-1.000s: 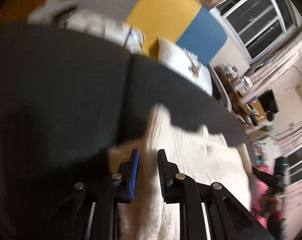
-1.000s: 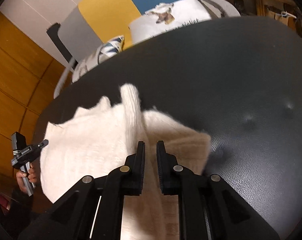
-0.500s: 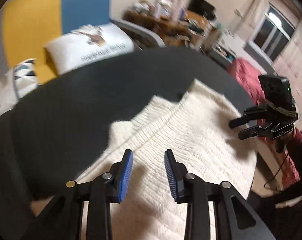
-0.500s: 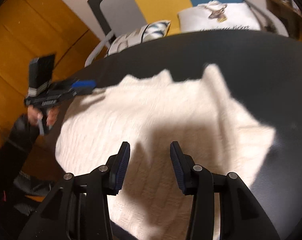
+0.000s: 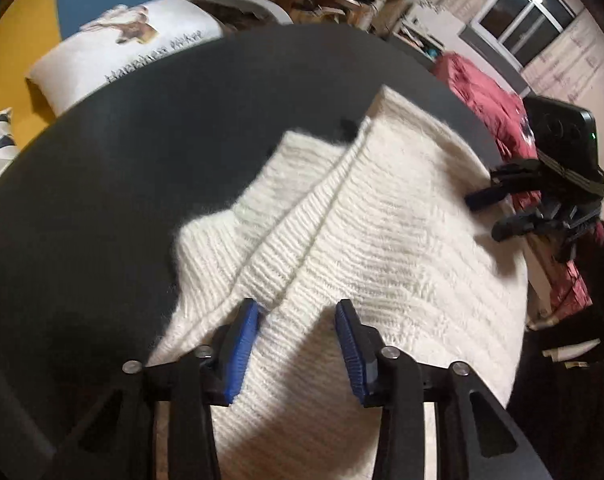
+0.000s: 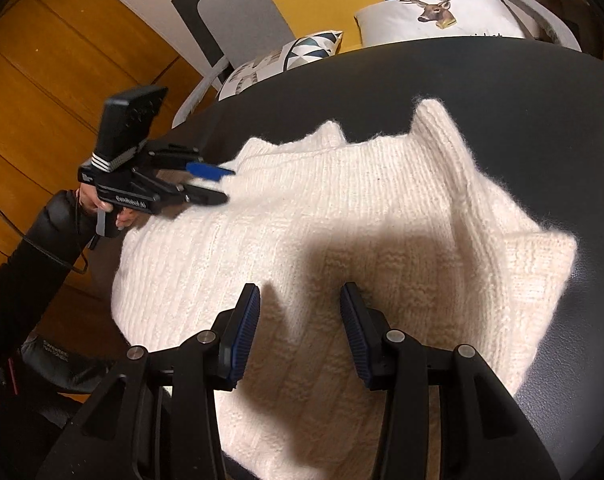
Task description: Fold clothes
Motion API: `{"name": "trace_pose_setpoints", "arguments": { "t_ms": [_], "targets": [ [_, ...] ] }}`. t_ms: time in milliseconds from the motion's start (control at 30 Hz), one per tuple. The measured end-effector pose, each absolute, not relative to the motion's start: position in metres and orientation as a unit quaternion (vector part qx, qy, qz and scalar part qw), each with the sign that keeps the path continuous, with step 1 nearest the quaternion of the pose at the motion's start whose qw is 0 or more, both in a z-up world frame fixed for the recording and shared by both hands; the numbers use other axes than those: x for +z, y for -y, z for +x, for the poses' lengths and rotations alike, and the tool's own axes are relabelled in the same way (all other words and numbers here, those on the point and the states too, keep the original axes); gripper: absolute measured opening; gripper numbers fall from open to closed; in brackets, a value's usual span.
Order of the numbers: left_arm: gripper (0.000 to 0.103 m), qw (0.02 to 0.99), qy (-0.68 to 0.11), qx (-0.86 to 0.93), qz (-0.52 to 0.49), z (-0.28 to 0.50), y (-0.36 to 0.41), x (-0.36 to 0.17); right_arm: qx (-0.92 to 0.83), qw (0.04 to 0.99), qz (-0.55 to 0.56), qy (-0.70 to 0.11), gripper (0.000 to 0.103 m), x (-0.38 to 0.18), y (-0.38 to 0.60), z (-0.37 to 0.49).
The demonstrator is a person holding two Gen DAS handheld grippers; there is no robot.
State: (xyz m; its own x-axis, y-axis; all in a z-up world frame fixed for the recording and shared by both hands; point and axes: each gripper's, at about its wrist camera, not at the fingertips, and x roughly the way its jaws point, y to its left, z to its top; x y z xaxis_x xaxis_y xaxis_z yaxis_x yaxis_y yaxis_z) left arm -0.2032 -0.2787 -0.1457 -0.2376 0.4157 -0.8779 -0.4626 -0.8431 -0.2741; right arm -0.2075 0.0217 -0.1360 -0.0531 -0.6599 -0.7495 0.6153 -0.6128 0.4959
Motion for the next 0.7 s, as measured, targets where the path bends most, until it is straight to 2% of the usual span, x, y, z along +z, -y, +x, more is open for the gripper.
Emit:
{"name": "trace_pose_setpoints", "arguments": {
  "t_ms": [33, 267, 533, 700],
  "targets": [
    [0.004, 0.271, -0.026, 0.798, -0.538, -0.199, 0.278, -0.141, -0.729, 0.437, 0.527, 0.017, 0.045, -0.134, -0.021, -0.207],
    [0.004, 0.226, 0.016, 0.870, -0.438, -0.185, 0.289, -0.101, -0.760, 0.427, 0.490, -0.012, 0.045, -0.117, -0.014, -0.200],
    [0.000, 0.134, -0.003, 0.861, -0.490, -0.203, 0.298, -0.161, -0.778, 0.385, 0.492, -0.064, 0.045, -0.141, 0.000, -0.196],
    [0.001, 0.121, 0.031, 0.869, -0.478, -0.193, 0.311, -0.149, -0.786, 0.386, 0.476, -0.076, 0.045, -0.130, 0.007, -0.197]
  ]
}}
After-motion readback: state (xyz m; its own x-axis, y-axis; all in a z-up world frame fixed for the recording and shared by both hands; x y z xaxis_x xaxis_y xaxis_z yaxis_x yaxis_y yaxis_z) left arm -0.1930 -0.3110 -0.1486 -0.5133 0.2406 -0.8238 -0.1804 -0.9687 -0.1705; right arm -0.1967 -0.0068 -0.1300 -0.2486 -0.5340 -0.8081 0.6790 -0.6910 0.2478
